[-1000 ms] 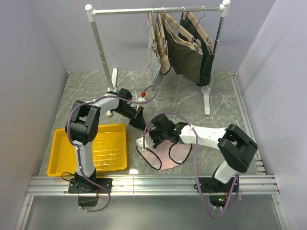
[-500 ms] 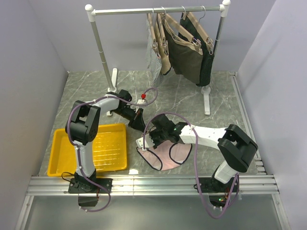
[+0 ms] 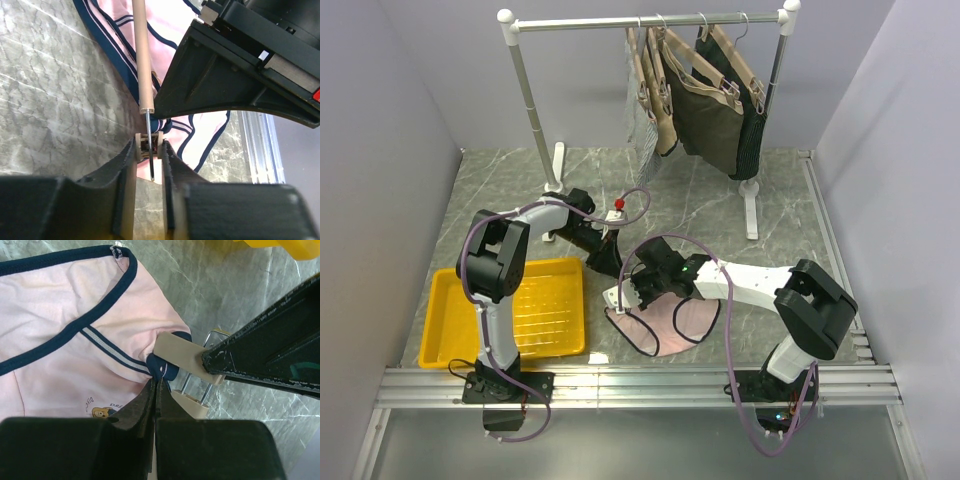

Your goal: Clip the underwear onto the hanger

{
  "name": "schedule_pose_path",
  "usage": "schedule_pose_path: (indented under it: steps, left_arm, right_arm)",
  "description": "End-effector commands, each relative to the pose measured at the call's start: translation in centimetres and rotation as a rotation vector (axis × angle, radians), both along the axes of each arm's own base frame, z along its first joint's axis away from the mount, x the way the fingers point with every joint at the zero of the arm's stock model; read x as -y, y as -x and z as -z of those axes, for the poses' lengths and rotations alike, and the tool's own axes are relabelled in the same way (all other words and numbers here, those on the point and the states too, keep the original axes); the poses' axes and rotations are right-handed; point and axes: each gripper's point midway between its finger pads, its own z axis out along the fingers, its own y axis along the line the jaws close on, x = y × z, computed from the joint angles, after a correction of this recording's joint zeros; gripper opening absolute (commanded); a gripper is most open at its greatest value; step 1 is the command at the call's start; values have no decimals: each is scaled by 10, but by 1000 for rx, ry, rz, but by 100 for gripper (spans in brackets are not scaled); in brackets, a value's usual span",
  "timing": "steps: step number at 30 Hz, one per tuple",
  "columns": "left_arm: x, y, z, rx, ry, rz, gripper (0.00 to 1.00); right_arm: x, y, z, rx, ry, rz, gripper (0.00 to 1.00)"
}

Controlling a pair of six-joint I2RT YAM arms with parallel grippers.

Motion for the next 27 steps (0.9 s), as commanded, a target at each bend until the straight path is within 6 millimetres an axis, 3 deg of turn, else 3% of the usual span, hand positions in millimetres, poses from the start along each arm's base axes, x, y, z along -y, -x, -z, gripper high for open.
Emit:
schedule_pose_path:
  steps: [1,14,16,22,27]
  left_arm:
    - [3,12,-17,15,31,36,29]
    - [1,-9,-27,14,18,-54,55]
    - [-1,-17,-26,22,4,-88,61]
    - [-15,-50,-31,67,-30,-267,63]
    - [-32,-62,-39,90,-53,-381,64]
  right_arm:
    - [-9,-20,-32,89,-66,18,0]
    - [-5,-19,-26,86,-44,15,0]
    - [-6,-19,-25,85,-41,14,0]
    - [-7,-21,-18,66,-22,34,0]
    - [-10,-27,-12,59,-11,73,17]
